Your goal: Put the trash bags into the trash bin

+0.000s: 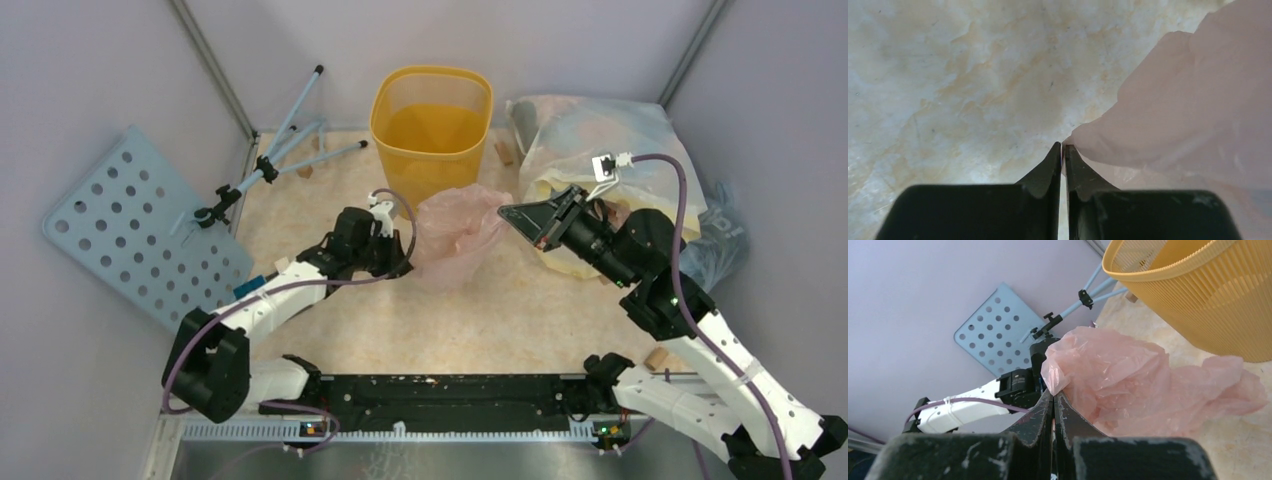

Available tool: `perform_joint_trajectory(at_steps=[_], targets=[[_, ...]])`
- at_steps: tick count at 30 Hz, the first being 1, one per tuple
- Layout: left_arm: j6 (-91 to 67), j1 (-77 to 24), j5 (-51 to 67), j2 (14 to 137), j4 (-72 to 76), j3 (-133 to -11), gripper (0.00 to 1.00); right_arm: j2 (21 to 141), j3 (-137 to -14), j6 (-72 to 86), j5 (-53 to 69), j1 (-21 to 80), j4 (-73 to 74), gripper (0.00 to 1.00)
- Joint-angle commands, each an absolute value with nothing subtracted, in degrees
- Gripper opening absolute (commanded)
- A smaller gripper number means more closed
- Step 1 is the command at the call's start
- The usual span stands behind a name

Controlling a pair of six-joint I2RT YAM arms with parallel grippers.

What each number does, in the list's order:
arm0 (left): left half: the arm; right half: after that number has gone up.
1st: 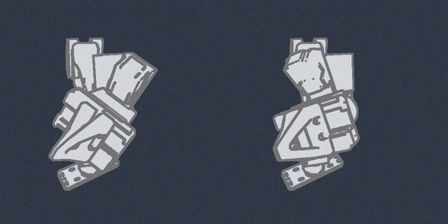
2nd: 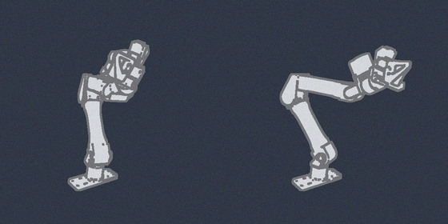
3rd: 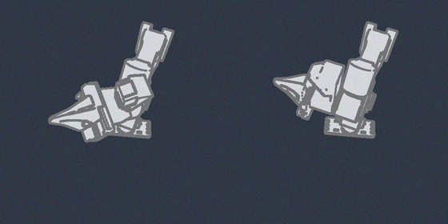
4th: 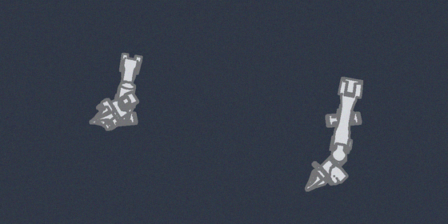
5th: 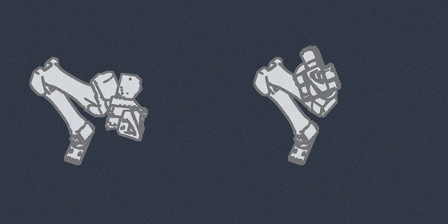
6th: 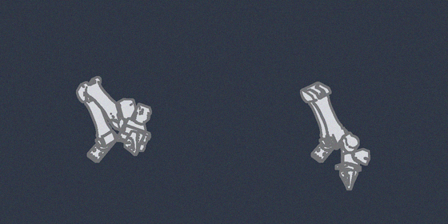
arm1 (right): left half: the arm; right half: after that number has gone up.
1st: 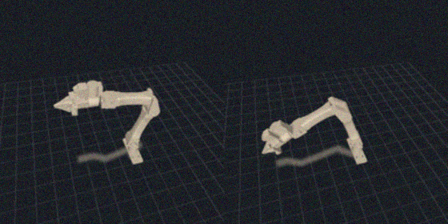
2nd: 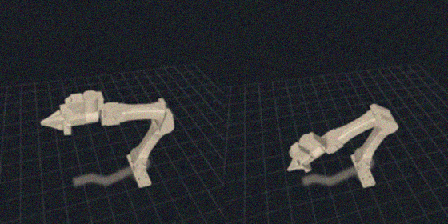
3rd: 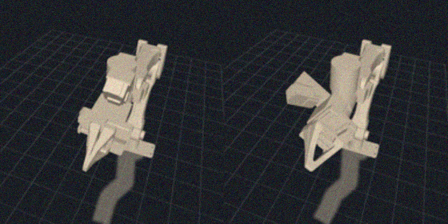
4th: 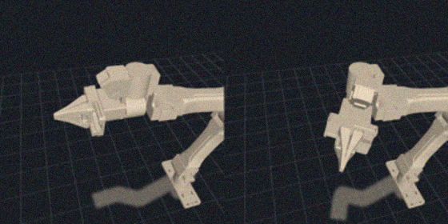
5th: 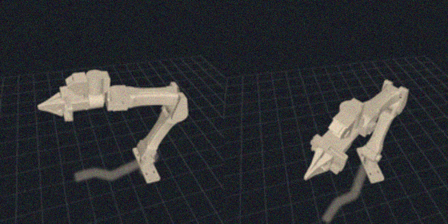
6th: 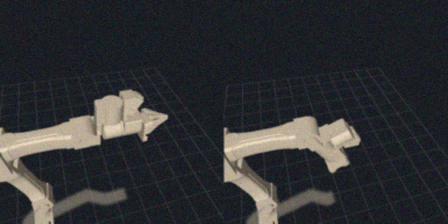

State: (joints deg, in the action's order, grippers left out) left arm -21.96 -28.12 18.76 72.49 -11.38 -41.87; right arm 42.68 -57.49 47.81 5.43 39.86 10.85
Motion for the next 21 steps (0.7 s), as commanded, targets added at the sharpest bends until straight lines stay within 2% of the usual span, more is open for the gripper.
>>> perform_joint_trajectory(at_steps=[1, 2, 3, 5, 8, 10, 15, 21], targets=[[-22.7, -28.0, 21.2, 68.2, -4.6, -41.1, 0.19, 42.3, -61.3, 46.6, 2.6, 39.6, 10.2, 0.00], [-22.9, -28.0, 19.8, 66.2, -4.5, -40.3, 0.28, 42.3, -61.4, 45.9, 0.9, 39.6, 11.7, 0.00], [-23.1, -28.0, 18.5, 64.1, -4.5, -39.6, 0.42, 42.4, -61.5, 45.3, -1.6, 39.6, 13.3, 0.00], [-23.2, -28.0, 16.6, 59.7, -4.8, -38.4, 0.59, 42.8, -61.4, 44.9, -7.1, 39.6, 16.7, 0.00], [-22.8, -28.1, 16.5, 53.2, -5.5, -37.5, 0.77, 44.9, -62.1, 48.2, -16.4, 39.6, 23.0, 0.00], [-21.8, -30.0, 15.8, 49.3, -6.4, -38.0, 0.97, 48.0, -63.9, 53.2, -21.1, 39.6, 29.2, 0.00], [-17.0, -38.8, 13.9, 48.2, -5.1, -40.2, 0.99, 53.4, -65.9, 61.5, -22.4, 39.7, 34.6, 0.00], [-12.3, -46.7, 11.5, 56.5, -1.9, -44.9, 0.99, 55.6, -65.5, 65.0, -21.3, 40.7, 33.2, 0.00]])
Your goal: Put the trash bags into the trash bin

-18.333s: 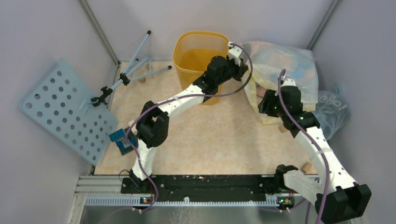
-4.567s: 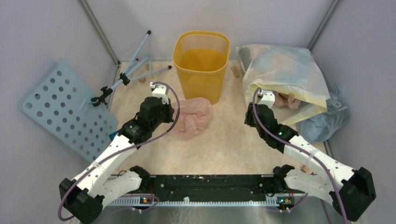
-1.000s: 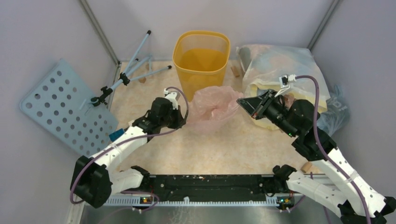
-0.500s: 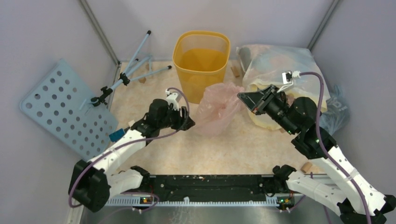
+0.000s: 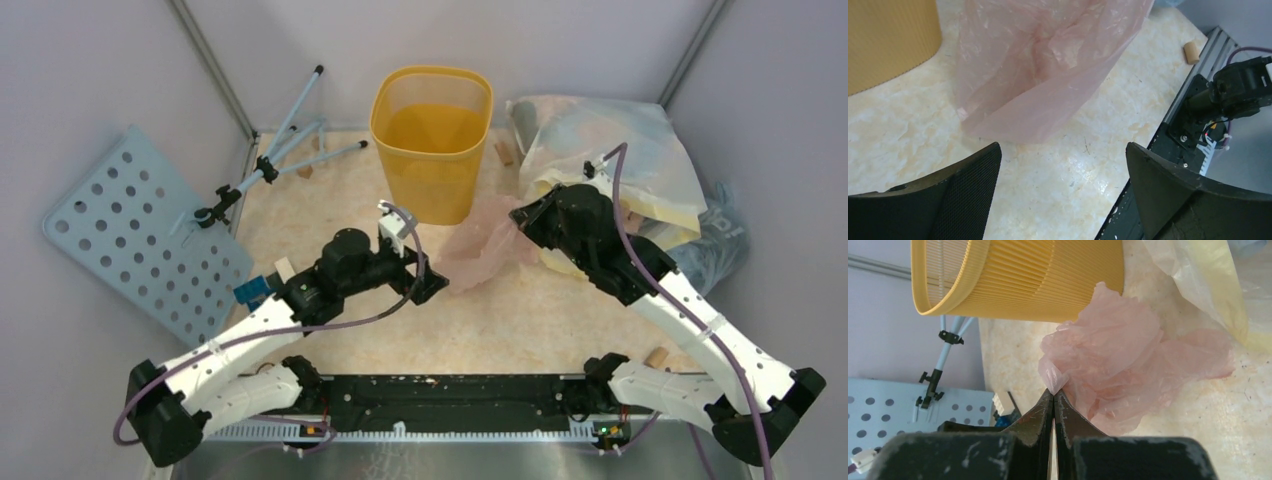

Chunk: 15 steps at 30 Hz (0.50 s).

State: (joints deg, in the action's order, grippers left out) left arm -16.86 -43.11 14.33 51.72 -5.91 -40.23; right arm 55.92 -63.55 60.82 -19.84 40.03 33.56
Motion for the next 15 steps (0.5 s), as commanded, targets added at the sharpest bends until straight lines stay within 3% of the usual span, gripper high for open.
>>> perform_joint_trajectory(at_steps=[1, 15], targets=[[-11.4, -47.5, 11.0, 58.2, -1.7, -46.0, 0.99, 55.6, -65.5, 65.4, -21.2, 40.8, 33.1, 0.00], [-5.0, -49.7, 11.1, 75.7, 6.5, -54.6, 0.99, 55.5, -64.3, 67.0, -18.5, 40.9, 30.7, 0.00]])
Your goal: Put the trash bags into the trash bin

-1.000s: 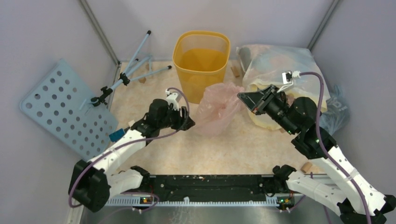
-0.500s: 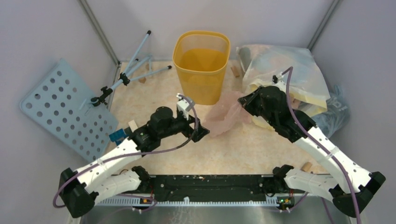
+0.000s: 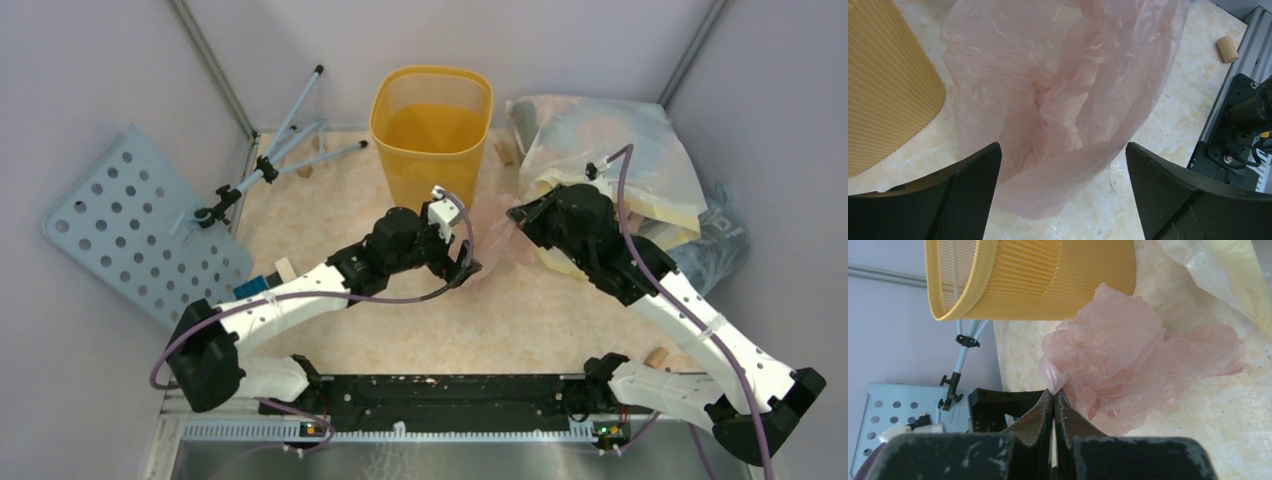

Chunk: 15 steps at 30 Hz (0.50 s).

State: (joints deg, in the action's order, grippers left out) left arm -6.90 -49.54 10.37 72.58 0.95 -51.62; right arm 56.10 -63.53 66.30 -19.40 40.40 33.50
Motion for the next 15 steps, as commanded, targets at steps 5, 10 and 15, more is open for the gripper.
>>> perform_joint_trajectory(at_steps=[5, 10, 15], targets=[[-7.4, -49.6, 13.3, 76.6, 10.8, -54.2, 0.42, 53.9, -63.2, 66.1, -20.1, 40.9, 30.6, 0.00], [-10.1, -48.8, 13.2, 72.7, 8.1, -53.8, 0.00, 49.4, -61.8, 52.8, -21.9, 40.9, 28.7, 0.33], [-13.4, -47.6, 22.4, 66.5, 7.9, -51.9, 0.00, 38.4, -54.2, 32.7, -19.3, 40.9, 23.6, 0.67]])
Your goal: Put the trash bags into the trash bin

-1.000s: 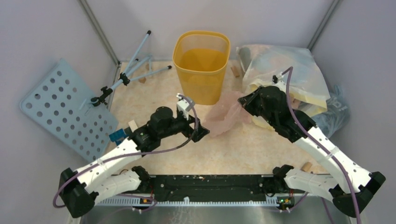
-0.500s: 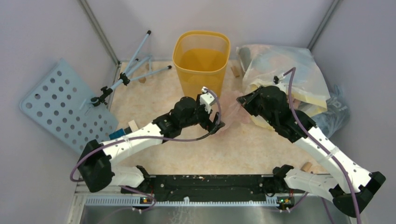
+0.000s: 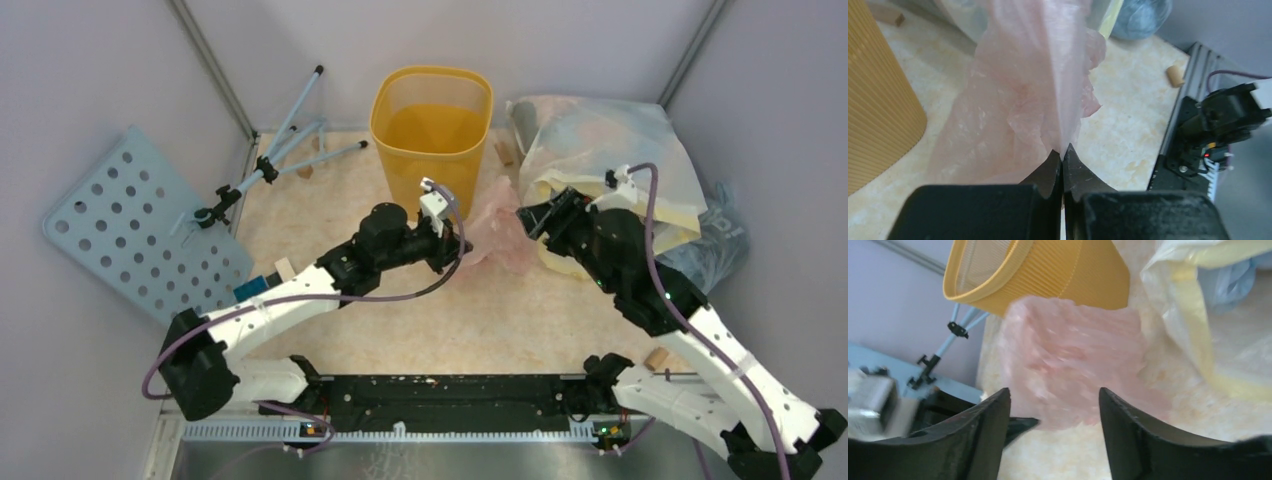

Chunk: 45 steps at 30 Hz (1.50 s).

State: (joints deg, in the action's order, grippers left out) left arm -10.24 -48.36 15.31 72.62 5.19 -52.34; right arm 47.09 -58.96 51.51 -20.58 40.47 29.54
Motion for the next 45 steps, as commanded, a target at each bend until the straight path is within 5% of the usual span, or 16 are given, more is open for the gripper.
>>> perform_joint_trajectory(at_steps=[1, 5, 12, 17, 21, 25, 26, 35, 40, 45], targets=[[-14.0, -47.6, 23.2, 65.5, 7.2, -51.9, 0.00, 36.3, -52.7, 31.3, -19.6, 40.8, 24.0, 0.72], [-14.5, -47.4, 24.2, 62.4, 4.5, -52.2, 0.00, 31.8, -49.3, 31.6, -25.3, 40.8, 30.9, 0.79], [-13.5, -47.3, 25.5, 57.4, 2.9, -50.8, 0.00, 26.5, -40.4, 30.6, -6.5, 40.8, 24.0, 0.82], [-13.0, -47.3, 25.3, 55.3, 2.1, -50.0, 0.00, 24.4, -35.0, 39.2, -5.1, 40.8, 17.3, 0.86], [-12.5, -47.3, 24.3, 54.5, 1.2, -49.6, 0.00, 24.0, -30.5, 45.5, -1.3, 40.8, 9.2, 0.61], [-12.2, -47.3, 22.0, 53.9, 0.3, -49.2, 0.00, 24.8, -30.3, 47.9, -0.9, 40.8, 7.6, 0.19], [-12.1, -47.3, 20.6, 53.8, -0.5, -49.2, 0.00, 24.9, -30.6, 48.3, -1.2, 40.8, 8.0, 0.01], [-15.6, -44.7, -12.6, 60.3, -16.3, -52.9, 0.05, 24.9, -33.1, 48.5, -1.2, 40.8, 6.7, 0.00], [-17.1, -38.7, -12.1, 66.9, -21.0, -57.0, 0.12, 28.5, -35.8, 47.8, 1.5, 40.9, 1.9, 0.00], [-16.3, -38.1, -3.7, 66.8, -18.9, -57.4, 0.38, 32.8, -41.3, 45.3, 0.2, 40.9, 4.5, 0.00]])
